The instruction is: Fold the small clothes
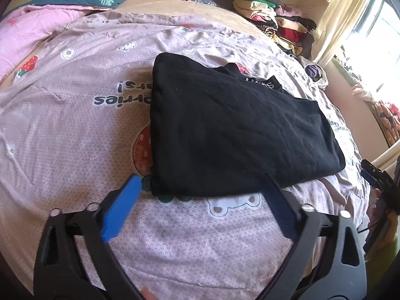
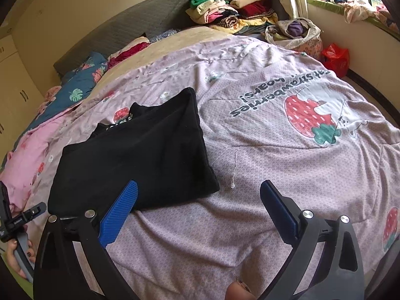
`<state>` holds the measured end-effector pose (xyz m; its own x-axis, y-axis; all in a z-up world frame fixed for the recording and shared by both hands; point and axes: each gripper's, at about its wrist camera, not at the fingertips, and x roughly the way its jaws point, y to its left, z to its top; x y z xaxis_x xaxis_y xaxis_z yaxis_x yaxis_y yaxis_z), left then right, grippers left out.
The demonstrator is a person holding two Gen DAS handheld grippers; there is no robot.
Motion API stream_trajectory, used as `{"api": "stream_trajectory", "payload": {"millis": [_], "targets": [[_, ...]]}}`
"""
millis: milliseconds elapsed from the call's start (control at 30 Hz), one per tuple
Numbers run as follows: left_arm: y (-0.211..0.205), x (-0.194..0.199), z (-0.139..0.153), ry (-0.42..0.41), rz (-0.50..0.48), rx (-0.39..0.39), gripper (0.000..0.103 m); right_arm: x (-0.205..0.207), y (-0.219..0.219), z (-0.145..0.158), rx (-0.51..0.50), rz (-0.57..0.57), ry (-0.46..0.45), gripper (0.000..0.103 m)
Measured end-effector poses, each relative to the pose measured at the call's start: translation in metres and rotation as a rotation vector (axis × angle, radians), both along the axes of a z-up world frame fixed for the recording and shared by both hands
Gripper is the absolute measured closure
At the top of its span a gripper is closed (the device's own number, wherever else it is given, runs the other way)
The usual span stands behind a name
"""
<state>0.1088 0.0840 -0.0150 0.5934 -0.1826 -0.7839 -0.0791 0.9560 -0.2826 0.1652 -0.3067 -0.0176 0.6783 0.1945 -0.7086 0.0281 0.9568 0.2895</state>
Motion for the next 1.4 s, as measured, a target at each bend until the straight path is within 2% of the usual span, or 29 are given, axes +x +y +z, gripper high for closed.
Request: {"api": "stream_trajectory", "payload": {"millis": [733,1000,1400], "targets": [[-0.016,-0.026,0.030,-0.049,-0.059,-0.003,0.010,-0.044,0.032,0.032,-0.041,0.082,-0.085,0.005],[-0.012,-0.038,0.042,-0.080,-0.056,-0.003,0.010,-0.058,0.056,0.043,-0.064,0.135,-0.113,0.005],[0.007,-0.051,0.045,-0.100,-0.017,0.008,0.010,-0.065,0.103,0.054,-0.108,0.216,-0.144,0.005]]}}
